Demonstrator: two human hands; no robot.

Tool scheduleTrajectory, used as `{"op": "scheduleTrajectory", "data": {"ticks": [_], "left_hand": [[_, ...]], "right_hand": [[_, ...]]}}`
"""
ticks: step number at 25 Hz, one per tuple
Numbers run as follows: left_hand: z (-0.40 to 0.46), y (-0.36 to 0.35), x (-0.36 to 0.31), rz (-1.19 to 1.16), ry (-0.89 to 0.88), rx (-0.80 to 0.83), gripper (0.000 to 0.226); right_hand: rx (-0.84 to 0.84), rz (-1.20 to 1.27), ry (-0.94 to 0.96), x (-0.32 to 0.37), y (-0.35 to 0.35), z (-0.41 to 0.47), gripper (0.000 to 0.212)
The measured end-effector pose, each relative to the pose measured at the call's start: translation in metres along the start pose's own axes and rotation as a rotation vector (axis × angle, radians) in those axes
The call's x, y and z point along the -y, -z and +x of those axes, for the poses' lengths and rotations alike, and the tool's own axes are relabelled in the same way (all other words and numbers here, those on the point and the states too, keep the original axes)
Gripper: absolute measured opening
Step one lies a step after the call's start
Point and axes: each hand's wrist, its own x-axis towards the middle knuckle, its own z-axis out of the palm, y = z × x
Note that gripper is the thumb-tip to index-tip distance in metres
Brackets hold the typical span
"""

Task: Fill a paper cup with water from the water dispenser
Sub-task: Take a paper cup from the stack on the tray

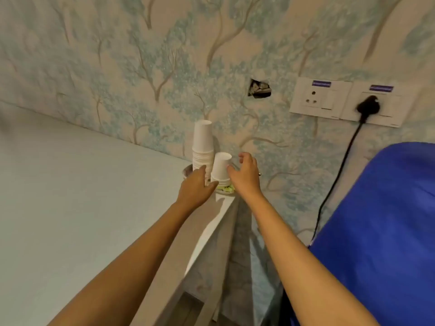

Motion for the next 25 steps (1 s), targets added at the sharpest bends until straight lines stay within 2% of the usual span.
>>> {"op": "scheduleTrajectory", "data": {"ticks": [6,10,20,23,25], "left_hand": [[0.040,-0.029,0.019,-0.202,-0.002,0.064,0.055],[0.045,-0.046,0.028,-0.227,-0.010,0.037,0.053],[0.045,-0.059,0.029,-0.191,0.103,0.001,0.077],[0.046,-0.060,0.032,-0.166,0.095,-0.007,0.078],[0.046,-0.061,0.032,-0.148,0.083,-0.006,0.077]], "right_hand": [[0.150,-0.015,-0.081,-0.009,-0.036,0.062,0.074],[0.147,-0.023,-0.071,-0.023,-0.048,0.076,0.065],[0.088,-0.030,-0.022,-0.015,-0.032,0.088,0.059],[-0.018,0.063,-0.015,-0.002,-0.024,0.090,0.055],[-0.184,0.222,0.002,0.007,-0.020,0.086,0.051]]}}
